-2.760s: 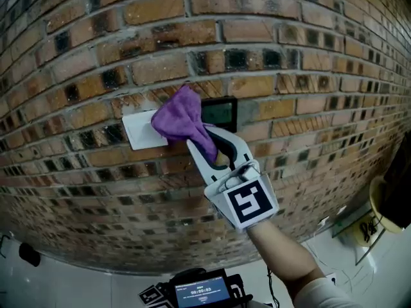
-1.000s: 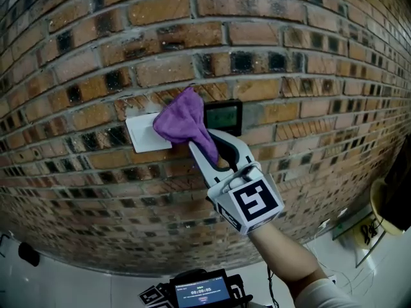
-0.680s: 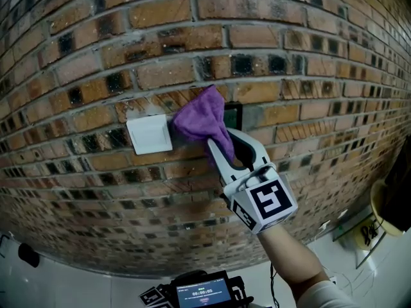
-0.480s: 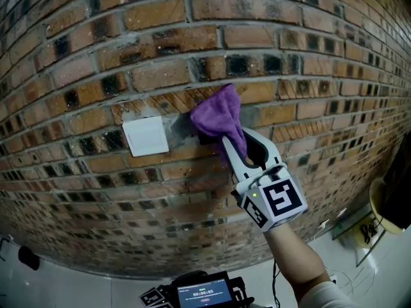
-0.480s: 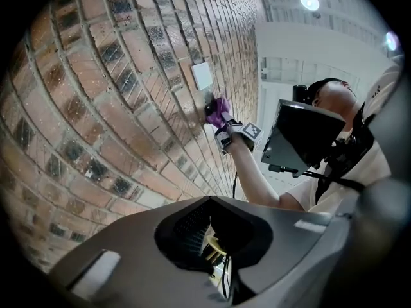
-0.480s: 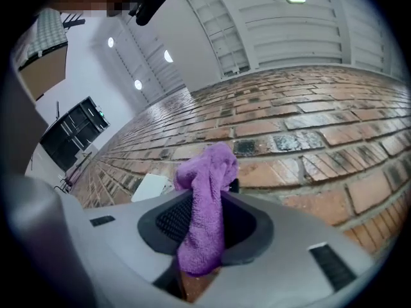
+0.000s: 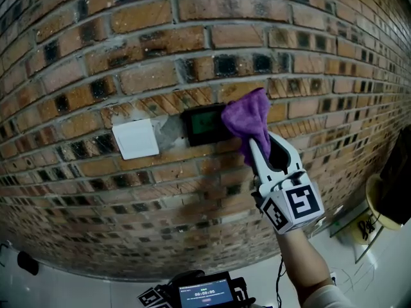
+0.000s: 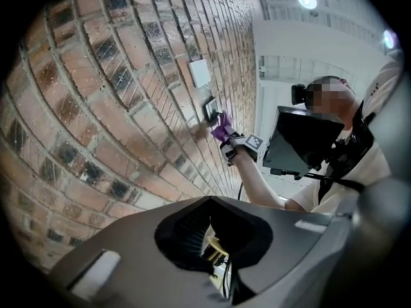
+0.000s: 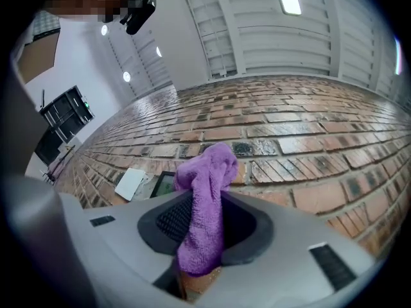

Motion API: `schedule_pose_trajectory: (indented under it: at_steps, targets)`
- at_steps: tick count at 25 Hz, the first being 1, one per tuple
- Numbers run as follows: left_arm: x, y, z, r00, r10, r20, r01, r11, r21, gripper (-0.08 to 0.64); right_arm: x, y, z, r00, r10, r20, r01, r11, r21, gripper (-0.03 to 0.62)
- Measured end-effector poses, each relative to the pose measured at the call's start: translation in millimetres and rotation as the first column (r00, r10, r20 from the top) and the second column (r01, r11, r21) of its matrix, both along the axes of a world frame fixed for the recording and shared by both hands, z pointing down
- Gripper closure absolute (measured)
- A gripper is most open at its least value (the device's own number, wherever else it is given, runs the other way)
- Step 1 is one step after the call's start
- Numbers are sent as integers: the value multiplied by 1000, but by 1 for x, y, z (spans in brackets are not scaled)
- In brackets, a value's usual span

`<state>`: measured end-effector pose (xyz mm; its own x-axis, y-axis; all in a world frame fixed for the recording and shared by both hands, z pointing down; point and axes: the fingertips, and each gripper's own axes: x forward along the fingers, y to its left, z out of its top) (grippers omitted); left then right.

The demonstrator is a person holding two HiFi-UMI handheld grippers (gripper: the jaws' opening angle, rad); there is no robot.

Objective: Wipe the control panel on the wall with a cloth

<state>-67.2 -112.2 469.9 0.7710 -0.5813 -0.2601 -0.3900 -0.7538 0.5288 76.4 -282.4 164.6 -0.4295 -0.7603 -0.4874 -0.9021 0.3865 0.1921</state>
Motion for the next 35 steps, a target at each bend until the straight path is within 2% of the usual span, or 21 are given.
schedule_pose_trajectory:
  at_steps: [8,14,24,30,35]
  targets:
    - [-17,-9,-29,998,-63,-25,65,995,73,558,10,26,13,1000,-20,-8,20,1000,-1,471]
    - [-38,-14,-53,991,-126,-47,131,983,125,558,7,39,31,998,-54,-17,53,998,-27,471]
    - [-53,-12,-68,981,-181,-69,190,970,149,558,-14,49,65,988,-149,-41,144,984,-101,471]
    - [-76,-12,-86,966,-245,-80,256,951,175,558,-28,59,82,975,-218,-35,210,966,-149,471]
    - [-91,-19,-112,955,-285,-81,296,926,233,558,-38,60,88,967,-251,-37,241,956,-165,471]
